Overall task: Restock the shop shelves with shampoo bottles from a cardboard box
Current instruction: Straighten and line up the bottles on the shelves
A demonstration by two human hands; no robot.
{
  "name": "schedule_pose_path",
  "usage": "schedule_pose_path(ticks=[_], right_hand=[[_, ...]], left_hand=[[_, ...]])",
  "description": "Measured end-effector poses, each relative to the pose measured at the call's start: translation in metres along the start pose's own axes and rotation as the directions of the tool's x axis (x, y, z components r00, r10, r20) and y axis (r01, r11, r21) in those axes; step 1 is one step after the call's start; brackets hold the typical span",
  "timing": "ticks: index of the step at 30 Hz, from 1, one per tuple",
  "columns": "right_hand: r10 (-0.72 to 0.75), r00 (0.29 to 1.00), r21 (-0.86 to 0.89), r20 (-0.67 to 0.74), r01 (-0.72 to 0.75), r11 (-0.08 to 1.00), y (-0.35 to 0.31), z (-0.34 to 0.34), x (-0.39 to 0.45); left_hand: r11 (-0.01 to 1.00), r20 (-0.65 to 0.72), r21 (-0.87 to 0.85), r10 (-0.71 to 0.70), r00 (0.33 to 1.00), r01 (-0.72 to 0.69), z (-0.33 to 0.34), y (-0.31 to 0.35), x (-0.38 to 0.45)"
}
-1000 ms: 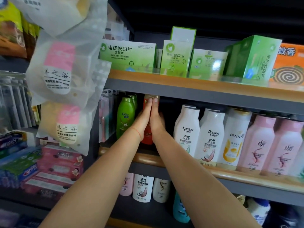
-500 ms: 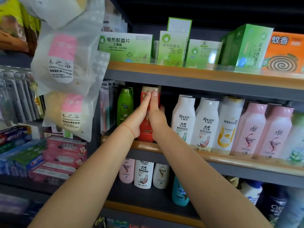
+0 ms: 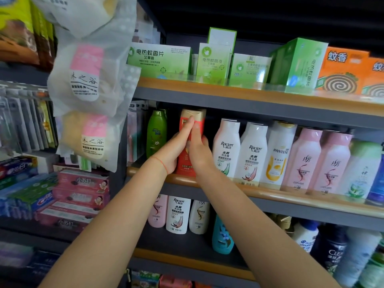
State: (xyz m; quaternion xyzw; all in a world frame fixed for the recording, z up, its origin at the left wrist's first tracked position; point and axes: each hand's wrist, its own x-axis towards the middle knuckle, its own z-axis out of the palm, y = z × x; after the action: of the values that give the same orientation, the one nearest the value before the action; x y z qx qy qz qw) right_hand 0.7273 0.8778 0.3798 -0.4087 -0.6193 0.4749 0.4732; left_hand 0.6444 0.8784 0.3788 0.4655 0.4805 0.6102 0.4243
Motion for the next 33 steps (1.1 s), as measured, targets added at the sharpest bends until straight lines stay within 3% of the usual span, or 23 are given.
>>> schedule_pose_path(ticks=[7, 13, 33], right_hand=[[-0.354, 0.934, -0.142, 0.054, 0.358, 0.923, 0.032, -0.012, -0.034], [-0.472, 0.879, -0.282, 0.061, 0.469, 0.837, 0.046, -0.027, -0.059], [-0.478, 0.878, -0.304, -0.004, 0.455, 0.837, 0.054, -0.038, -0.070]], left_hand=[[0.997, 0.007, -0.029, 0.070, 0.998, -0.070, -0.002, -0.007, 0.010], [0.998, 0.030, -0.040, 0.045, 0.999, -0.043, 0.007, -0.006, 0.008], [1.000, 0.068, -0.030, -0.003, 0.998, 0.005, 0.022, -0.009, 0.009]])
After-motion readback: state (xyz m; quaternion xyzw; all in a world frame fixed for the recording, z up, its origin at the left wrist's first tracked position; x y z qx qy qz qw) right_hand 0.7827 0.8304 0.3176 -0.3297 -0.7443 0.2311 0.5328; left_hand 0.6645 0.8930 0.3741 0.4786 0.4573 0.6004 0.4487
